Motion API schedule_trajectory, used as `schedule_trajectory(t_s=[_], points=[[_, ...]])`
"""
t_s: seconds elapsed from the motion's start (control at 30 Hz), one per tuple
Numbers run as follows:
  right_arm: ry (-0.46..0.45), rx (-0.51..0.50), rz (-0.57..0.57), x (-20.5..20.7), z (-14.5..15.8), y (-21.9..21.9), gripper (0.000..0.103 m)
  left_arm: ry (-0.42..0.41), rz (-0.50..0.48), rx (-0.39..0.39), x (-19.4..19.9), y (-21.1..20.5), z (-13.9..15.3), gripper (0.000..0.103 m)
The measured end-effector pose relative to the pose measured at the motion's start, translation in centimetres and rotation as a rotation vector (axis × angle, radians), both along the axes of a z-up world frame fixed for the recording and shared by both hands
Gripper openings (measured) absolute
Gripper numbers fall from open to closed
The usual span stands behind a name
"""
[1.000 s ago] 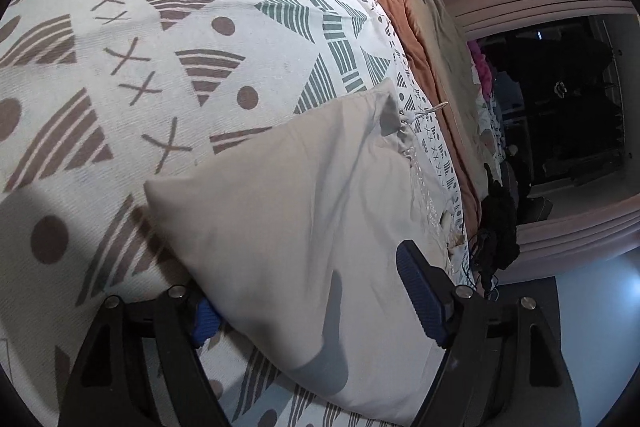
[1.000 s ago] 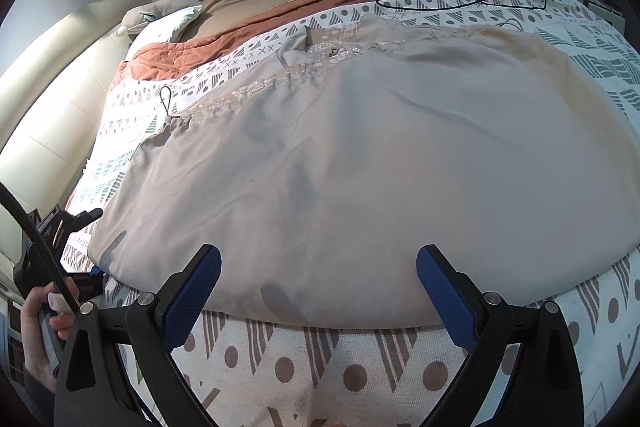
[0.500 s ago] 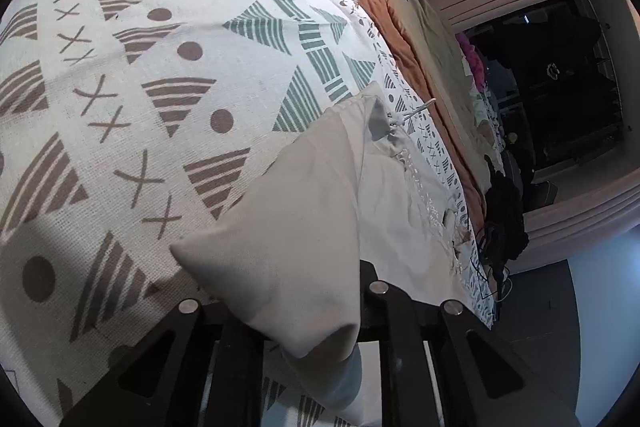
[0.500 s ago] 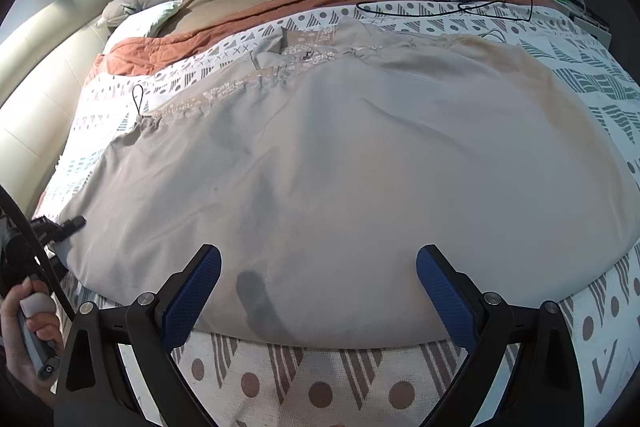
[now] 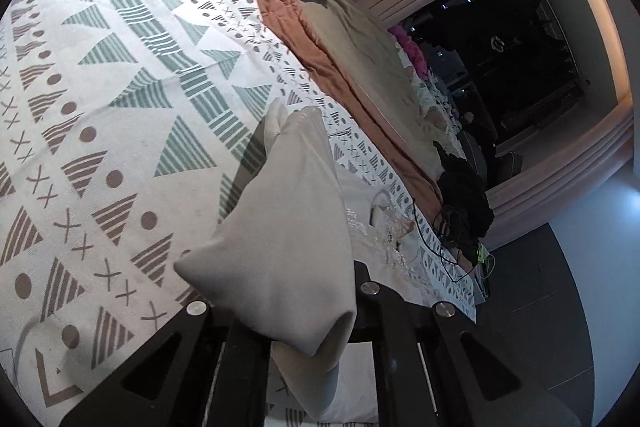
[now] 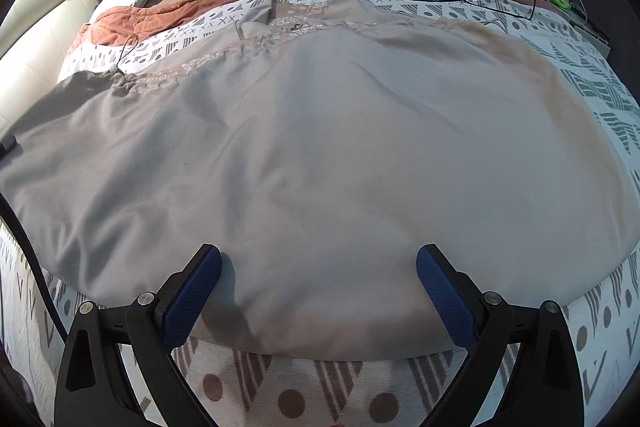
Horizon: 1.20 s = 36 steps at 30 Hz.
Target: Fold large clothes
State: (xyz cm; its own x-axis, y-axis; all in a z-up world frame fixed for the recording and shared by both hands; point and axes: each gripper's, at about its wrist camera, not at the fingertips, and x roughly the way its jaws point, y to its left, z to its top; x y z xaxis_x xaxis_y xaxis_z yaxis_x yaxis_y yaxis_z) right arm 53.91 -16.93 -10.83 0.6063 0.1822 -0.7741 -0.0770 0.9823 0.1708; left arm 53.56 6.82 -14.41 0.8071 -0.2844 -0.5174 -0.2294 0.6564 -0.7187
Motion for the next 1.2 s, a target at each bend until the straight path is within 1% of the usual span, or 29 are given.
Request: schedule_trajectory(t_s=[0.1,0.13,0.23,0.33,0.4,0.53,0.63,0.73,0.9,1.2], points=[[0.013,-0.026,0.019,0.0,0.0,0.4,0.098,-0.028,-0.035,0.042,0.7,-2.2,2.7,0.01],[0.018,-0.018,0.023,0.0,0.1,0.2,0.098,-0.035,-0.047,0.057,0.9,-3.0,3.5,0.01],[0.031,0.056,0.029,-0.1,0.6,-0.9,0.098,-0.048,-0.075,0.087,1.5,-5.0,5.7,0.01],[0.019,0.162,0.015,-0.6,1.6,-3.1,0.098,-0.059,-0.1,0.115,1.9,-7.2,7.6,0.009],[0.007,0.2,0.001,-1.1,1.9,-4.7,0.098,-0.07,-0.121,0.139,2.3,-8.9,9.0,0.009],[-0.018,0.268,-0.019,-2.2,2.7,-7.5,0.098,-0.077,-0.146,0.141,3.4,-11.9,11.1,0.009],[-0.039,0.317,-0.052,-3.2,3.0,-9.8,0.098,-0.079,-0.173,0.16,4.3,-14.7,12.5,0.009],[-0.059,0.321,-0.102,-4.0,3.2,-11.8,0.098,-0.078,-0.2,0.18,5.0,-17.3,13.3,0.009],[-0.055,0.392,-0.161,-4.6,2.7,-15.3,0.098,-0.071,-0.245,0.196,5.9,-21.7,14.2,0.009],[-0.085,0.492,-0.266,-6.2,2.3,-21.1,0.098,-0.054,-0.343,0.213,8.1,-29.9,14.3,0.009]])
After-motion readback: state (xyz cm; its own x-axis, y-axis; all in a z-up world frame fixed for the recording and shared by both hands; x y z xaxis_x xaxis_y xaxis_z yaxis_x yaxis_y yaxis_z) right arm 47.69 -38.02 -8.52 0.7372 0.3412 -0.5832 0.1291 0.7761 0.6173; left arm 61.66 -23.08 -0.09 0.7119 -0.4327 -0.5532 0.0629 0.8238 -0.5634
